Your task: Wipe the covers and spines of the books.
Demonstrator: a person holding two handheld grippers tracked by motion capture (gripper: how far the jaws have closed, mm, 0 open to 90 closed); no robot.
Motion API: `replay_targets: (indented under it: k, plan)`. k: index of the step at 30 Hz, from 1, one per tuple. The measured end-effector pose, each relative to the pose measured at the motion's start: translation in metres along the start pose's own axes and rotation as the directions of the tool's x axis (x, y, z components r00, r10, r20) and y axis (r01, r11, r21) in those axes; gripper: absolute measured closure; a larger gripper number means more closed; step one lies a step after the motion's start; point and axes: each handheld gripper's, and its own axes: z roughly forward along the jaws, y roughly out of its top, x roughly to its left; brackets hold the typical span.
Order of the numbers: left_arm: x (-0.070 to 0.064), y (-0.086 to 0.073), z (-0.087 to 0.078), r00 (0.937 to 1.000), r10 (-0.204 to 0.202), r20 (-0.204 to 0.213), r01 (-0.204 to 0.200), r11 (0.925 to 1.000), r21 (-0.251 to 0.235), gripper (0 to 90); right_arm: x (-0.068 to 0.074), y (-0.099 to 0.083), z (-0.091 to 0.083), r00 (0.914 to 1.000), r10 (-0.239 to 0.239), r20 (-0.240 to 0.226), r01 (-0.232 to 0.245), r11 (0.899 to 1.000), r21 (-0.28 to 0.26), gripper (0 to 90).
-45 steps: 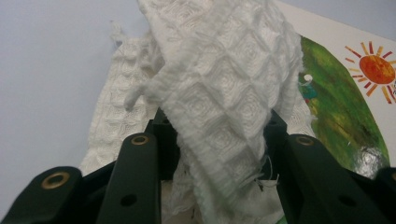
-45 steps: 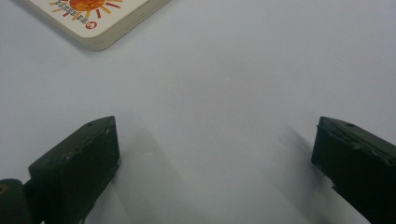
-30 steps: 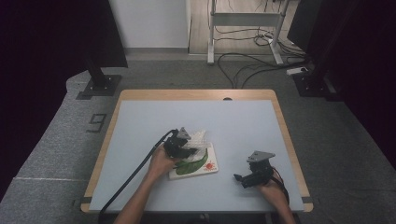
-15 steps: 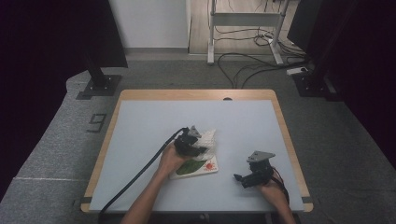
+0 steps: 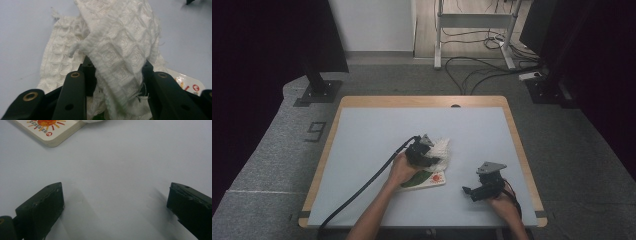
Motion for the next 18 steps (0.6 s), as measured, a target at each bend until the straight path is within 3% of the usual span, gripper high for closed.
replay_targets:
  k: [9, 18]
  plan:
    - [-0.016, -0.001, 0.001, 0.9990, 0.032, 0.033, -0.032, 0.9995, 0.006, 61.9, 0.000, 0.000, 0.000, 1.0000, 0.000, 0.000, 0.000, 1.000, 0.000, 0.4]
    - [-0.026, -0.003, -0.002, 0.9976, 0.059, 0.035, -0.060, 0.9980, 0.019, 61.8, 0.000, 0.000, 0.000, 1.0000, -0.001, 0.000, 0.001, 1.000, -0.001, 0.6]
